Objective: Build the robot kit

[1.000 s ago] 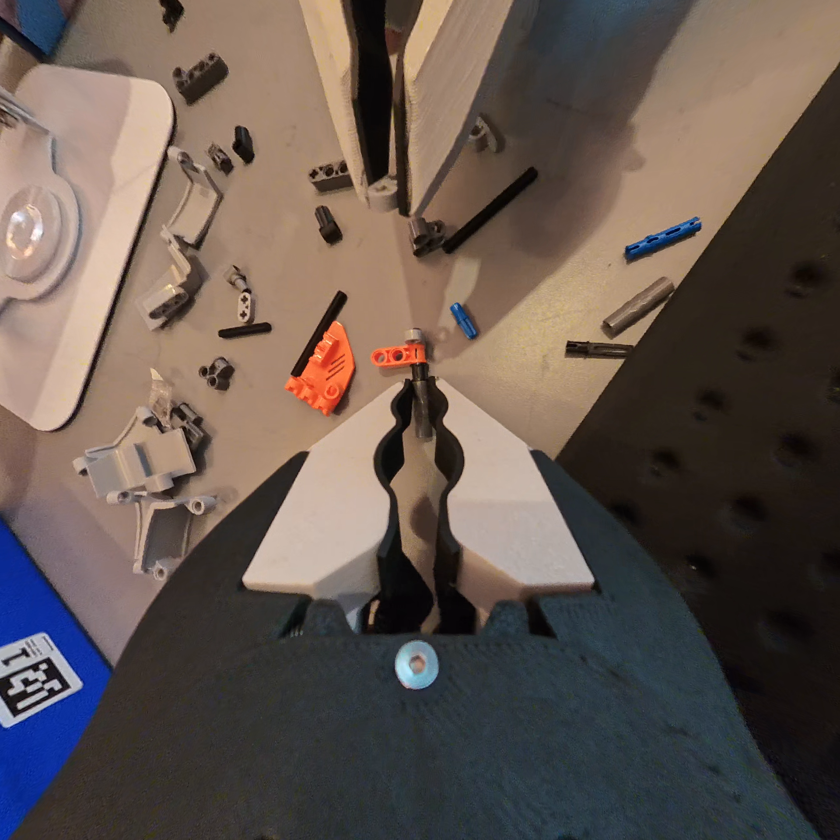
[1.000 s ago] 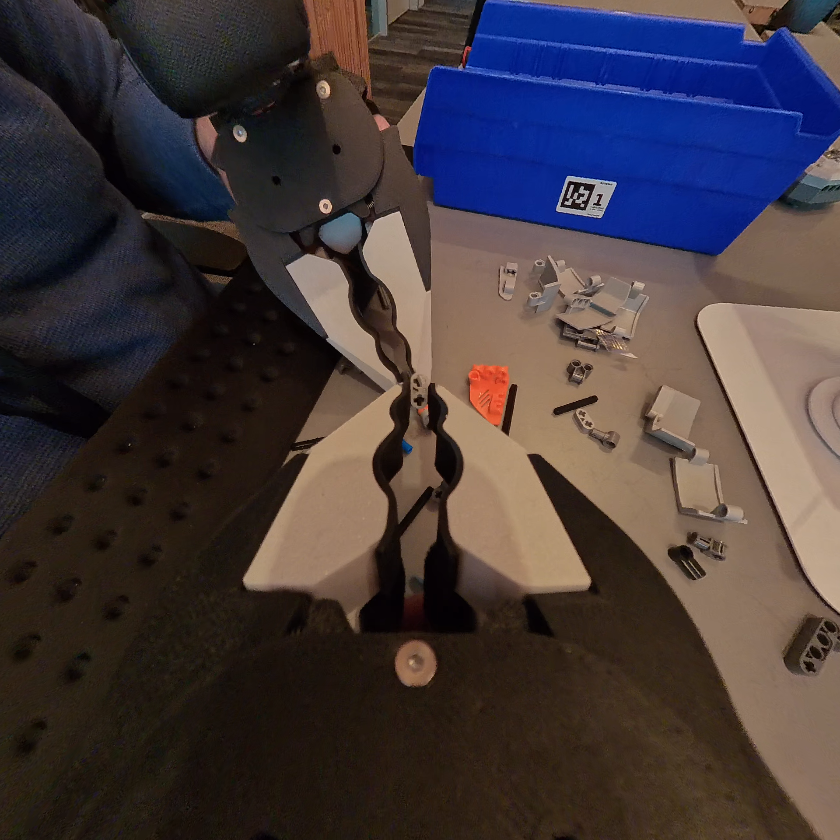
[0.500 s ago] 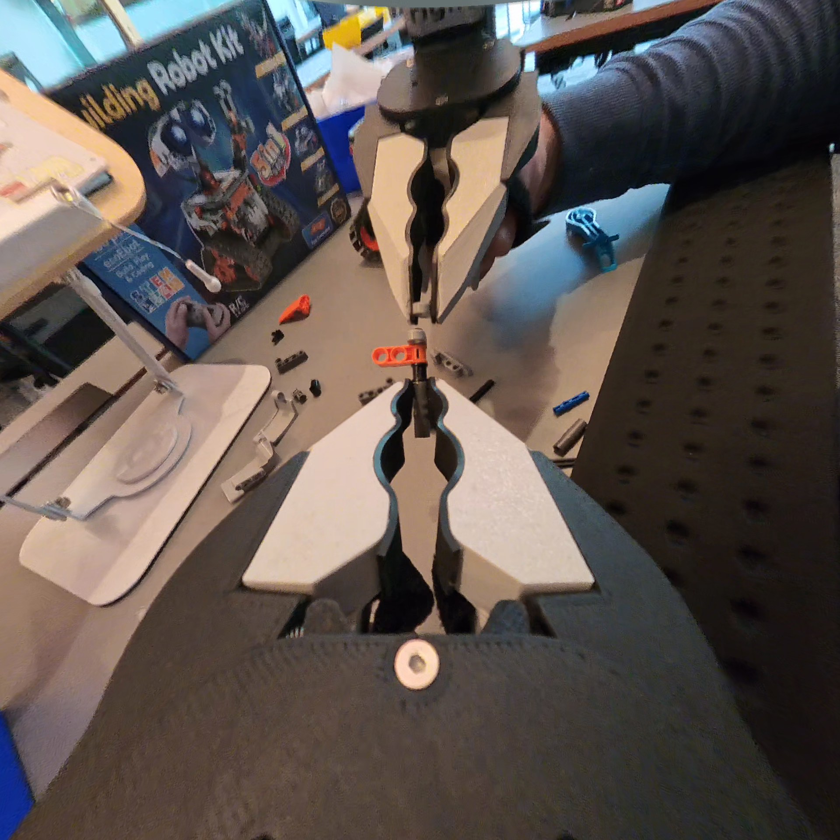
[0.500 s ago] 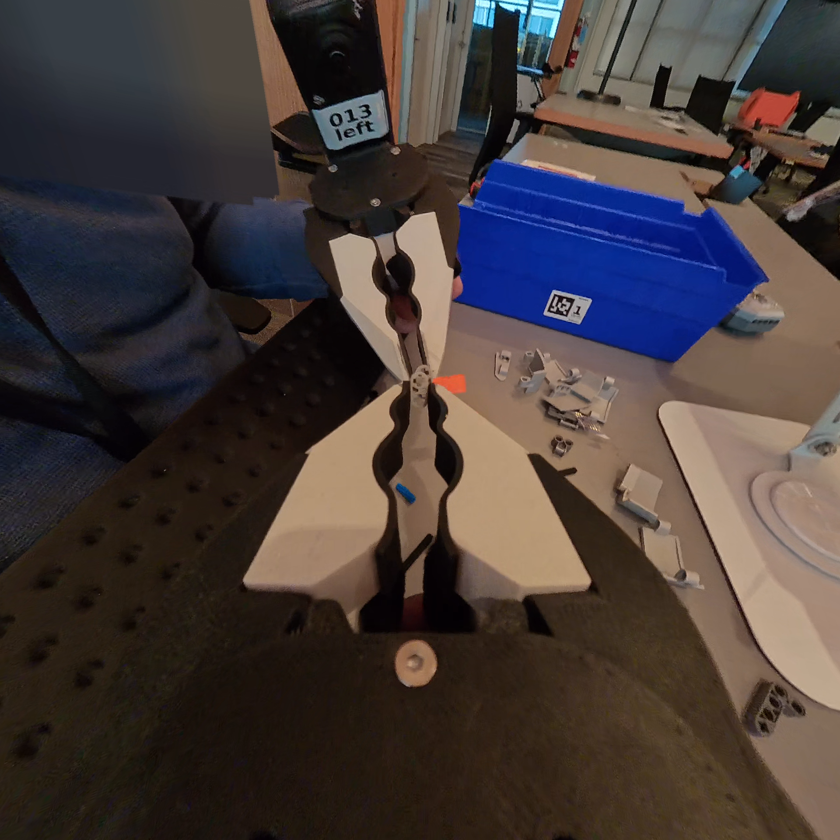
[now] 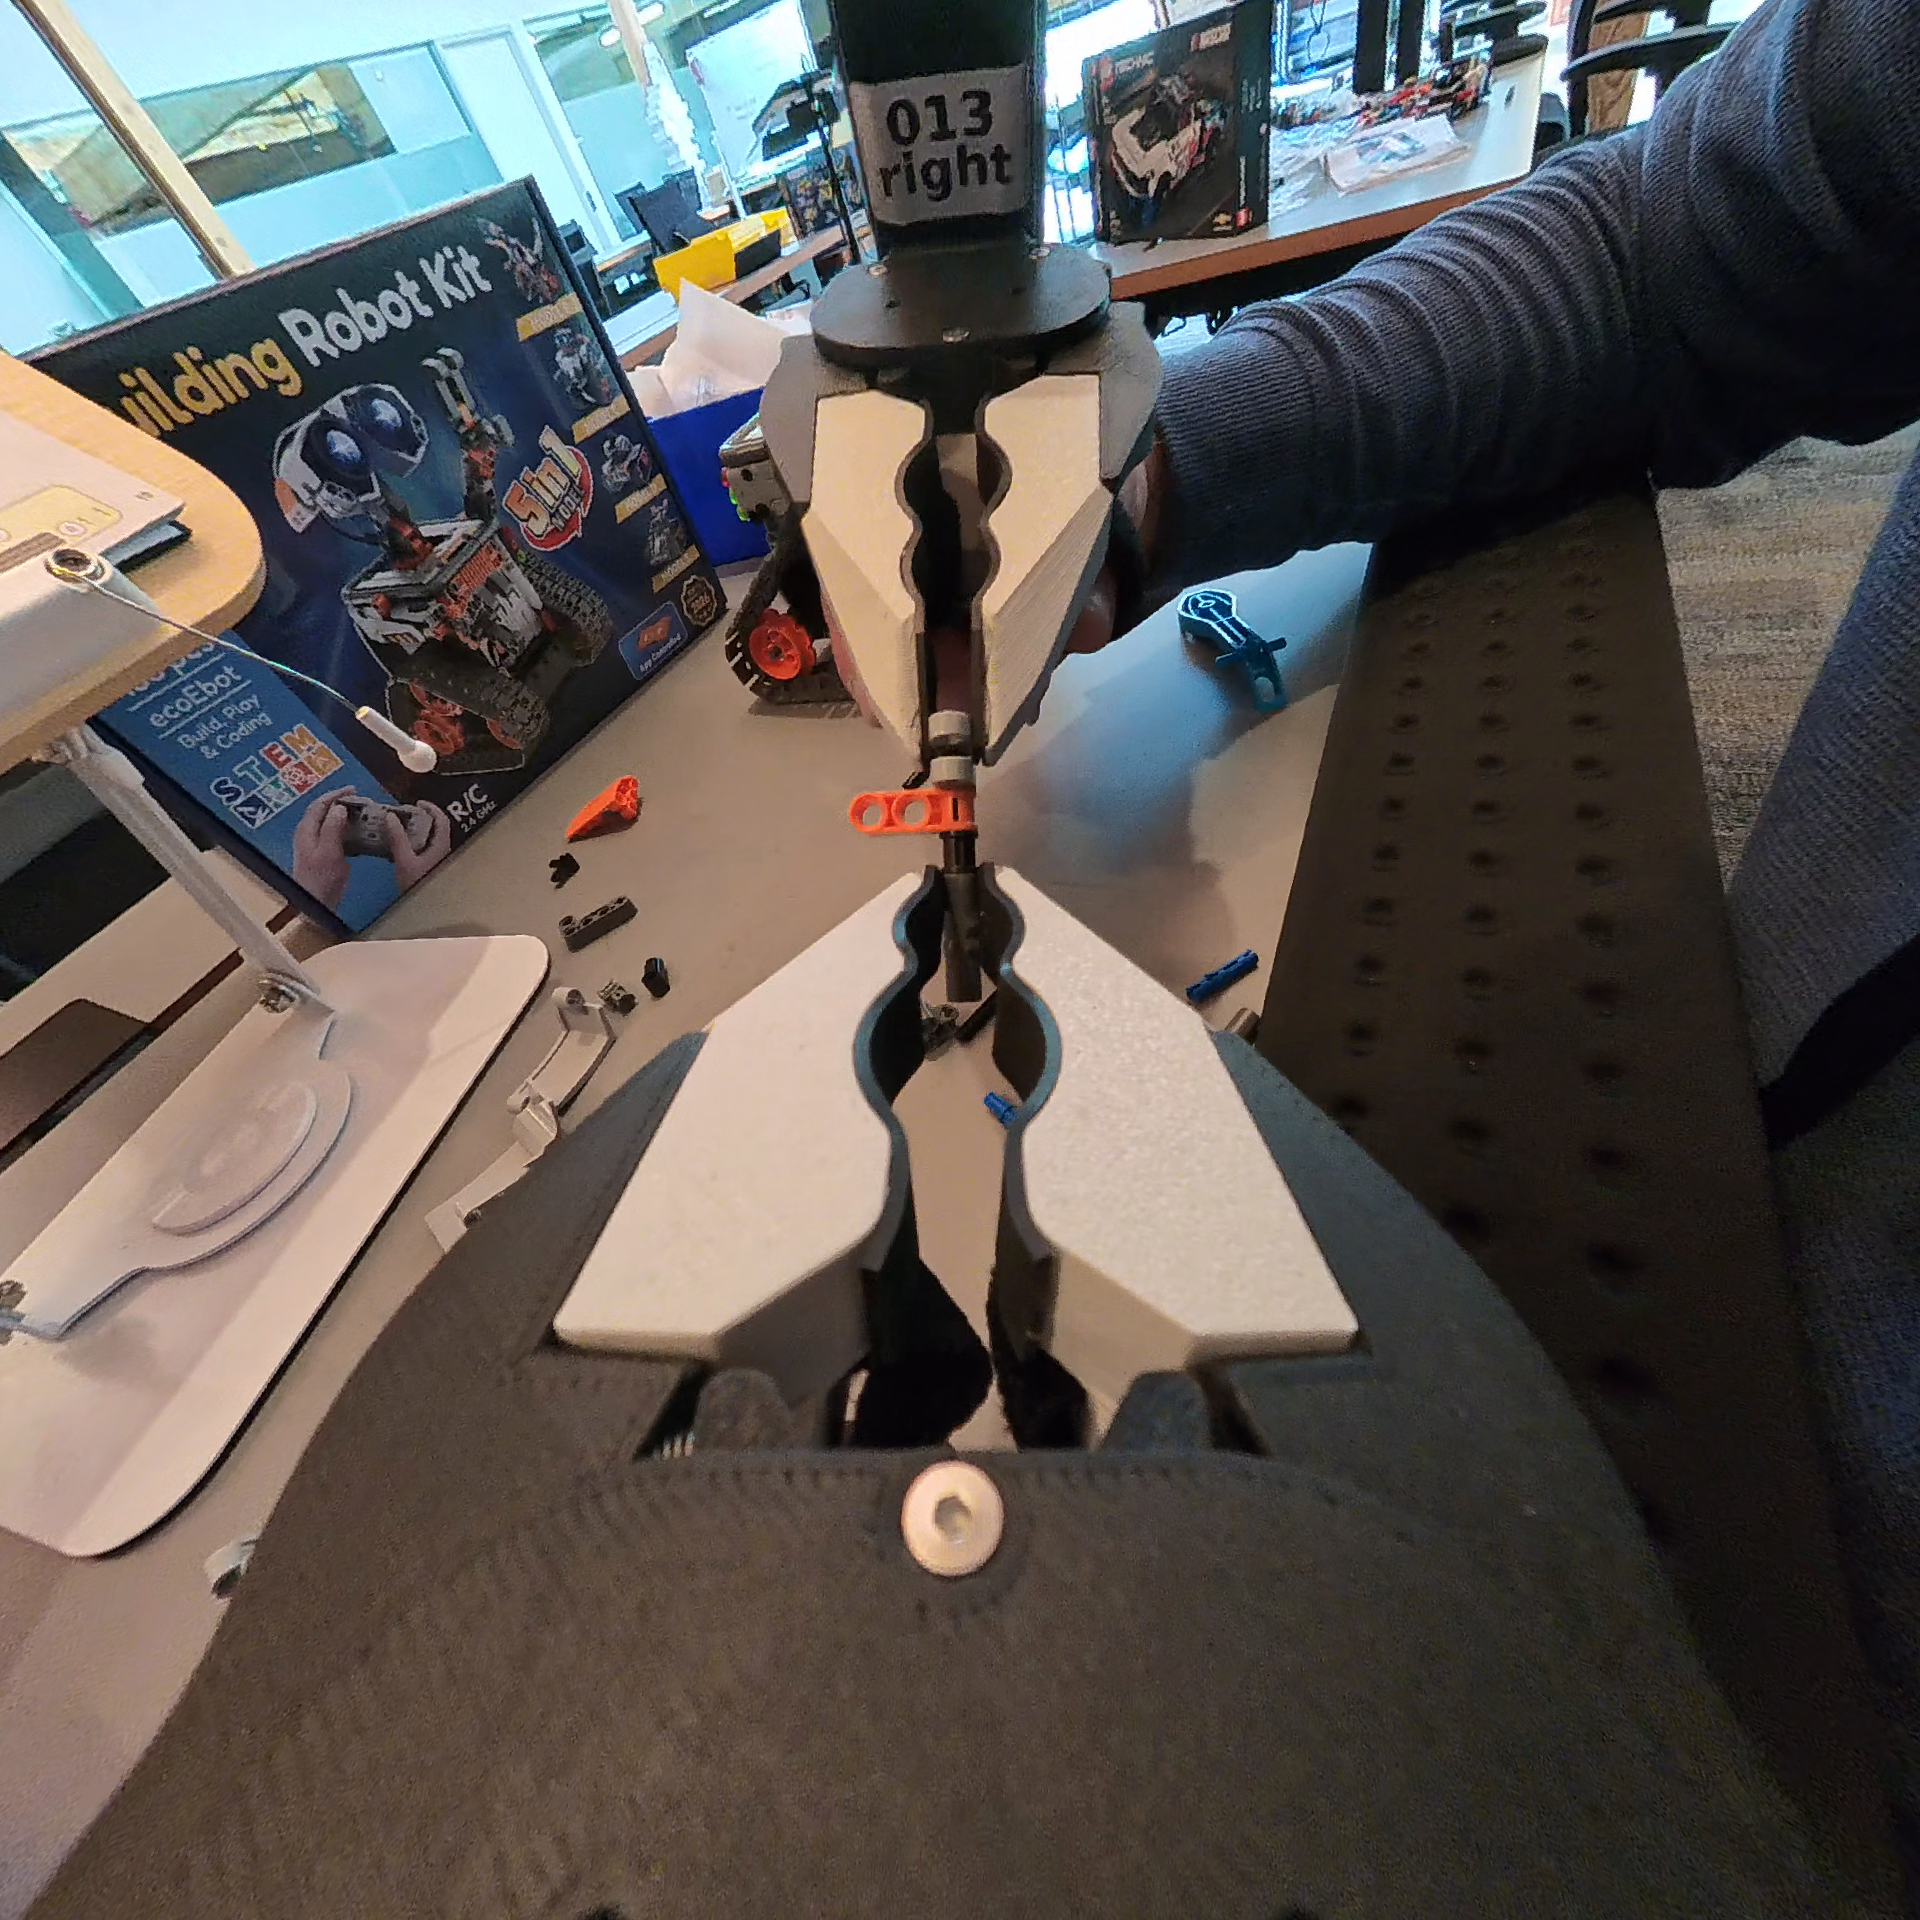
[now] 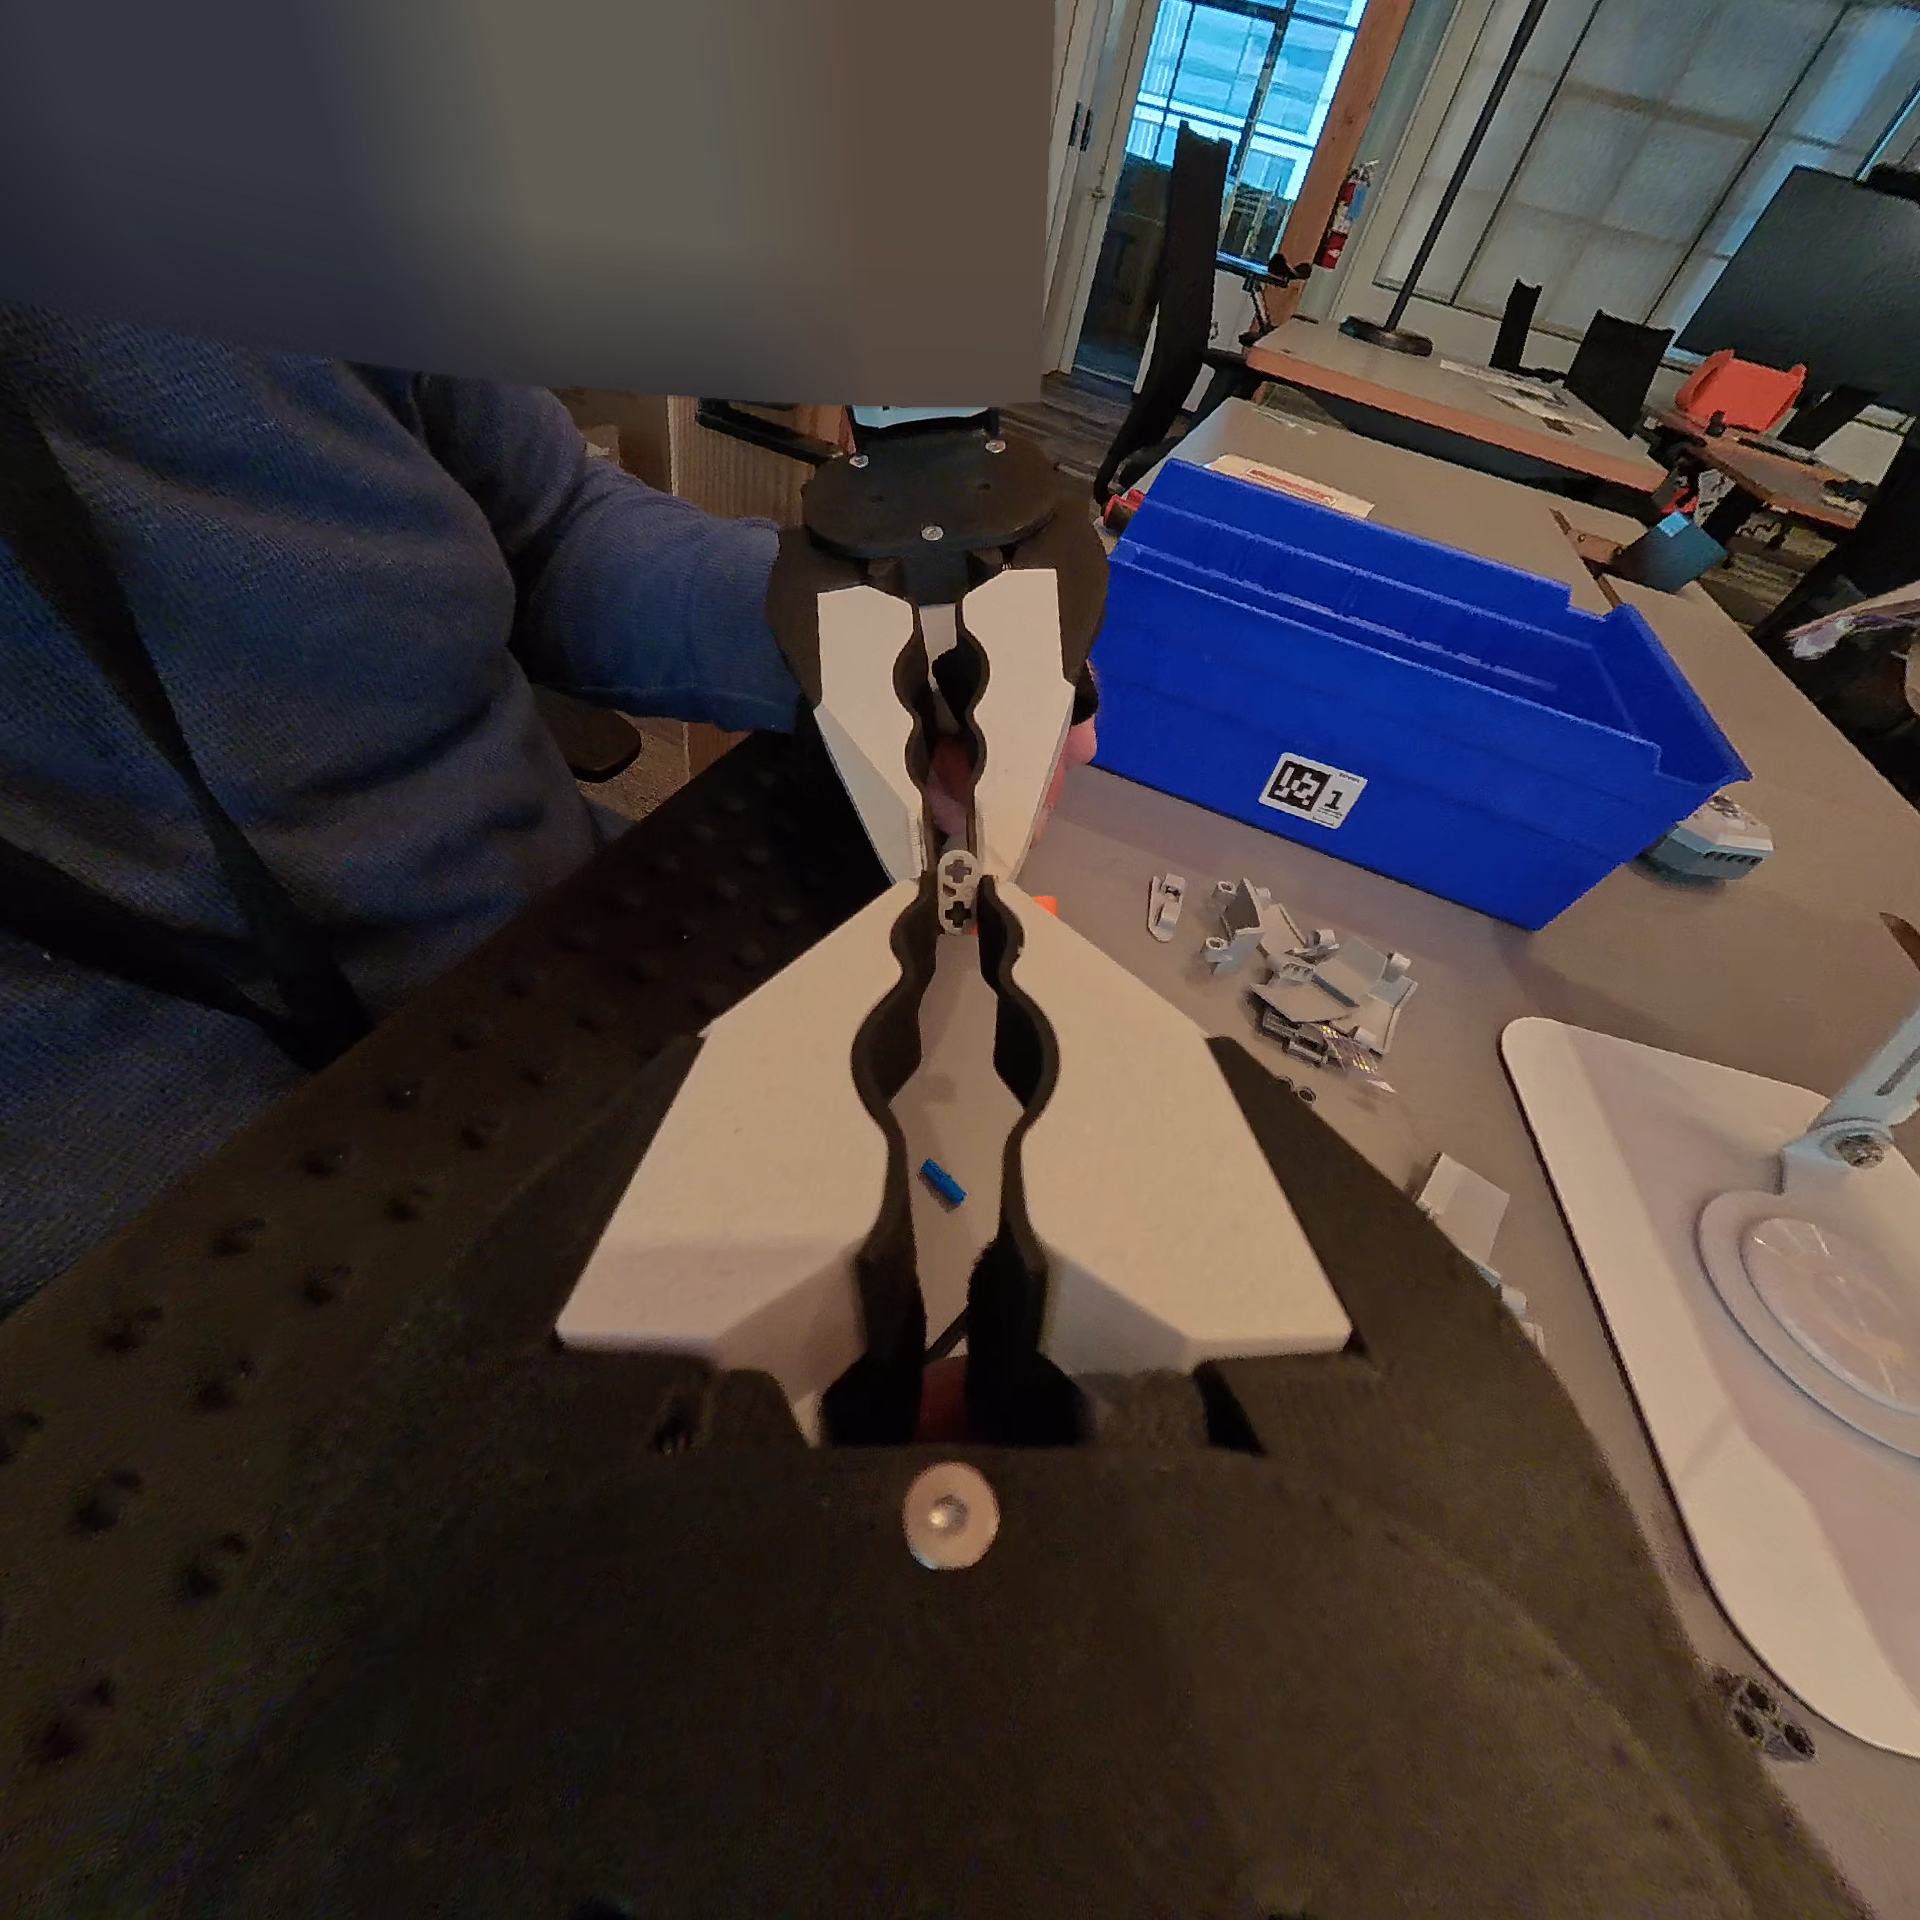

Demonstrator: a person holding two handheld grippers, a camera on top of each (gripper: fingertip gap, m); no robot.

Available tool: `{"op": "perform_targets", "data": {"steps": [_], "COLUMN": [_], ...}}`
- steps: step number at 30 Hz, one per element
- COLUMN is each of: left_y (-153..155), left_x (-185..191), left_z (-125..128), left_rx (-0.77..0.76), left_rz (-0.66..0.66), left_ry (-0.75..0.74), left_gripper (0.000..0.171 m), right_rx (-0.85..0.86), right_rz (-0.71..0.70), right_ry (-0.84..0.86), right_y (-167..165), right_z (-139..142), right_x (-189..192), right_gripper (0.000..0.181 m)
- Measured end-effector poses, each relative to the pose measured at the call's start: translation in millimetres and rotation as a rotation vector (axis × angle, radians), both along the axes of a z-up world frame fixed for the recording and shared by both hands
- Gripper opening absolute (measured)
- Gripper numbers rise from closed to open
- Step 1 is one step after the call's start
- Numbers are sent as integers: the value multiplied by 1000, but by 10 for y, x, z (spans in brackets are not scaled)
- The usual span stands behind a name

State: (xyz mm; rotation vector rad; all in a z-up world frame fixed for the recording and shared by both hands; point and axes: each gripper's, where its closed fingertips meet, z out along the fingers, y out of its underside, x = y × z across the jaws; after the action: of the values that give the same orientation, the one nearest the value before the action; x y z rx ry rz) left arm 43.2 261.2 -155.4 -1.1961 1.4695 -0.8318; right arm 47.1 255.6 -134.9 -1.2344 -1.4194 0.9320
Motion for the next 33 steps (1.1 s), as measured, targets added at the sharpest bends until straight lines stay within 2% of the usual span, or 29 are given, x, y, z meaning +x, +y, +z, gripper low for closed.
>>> {"op": "perform_targets", "data": {"steps": [10, 17, 33], "left_y": [-62, -46, -28], "left_x": [-18, -8, 2], "left_z": [-33, -222, -549], "left_rx": [73, 150, 141], "left_rz": [-21, -5, 6], "left_ry": [12, 116, 272], "left_gripper": [5, 5, 5], "right_rx": [156, 229, 279], "right_rz": [-21, -37, -54], "right_ry": [-86, -232, -402], "right_y": [-98, -108, -82], "right_z": [-5, -206, -542], "right_x": [-86, -99, -101], "right_gripper": [5, 5, 4]}}
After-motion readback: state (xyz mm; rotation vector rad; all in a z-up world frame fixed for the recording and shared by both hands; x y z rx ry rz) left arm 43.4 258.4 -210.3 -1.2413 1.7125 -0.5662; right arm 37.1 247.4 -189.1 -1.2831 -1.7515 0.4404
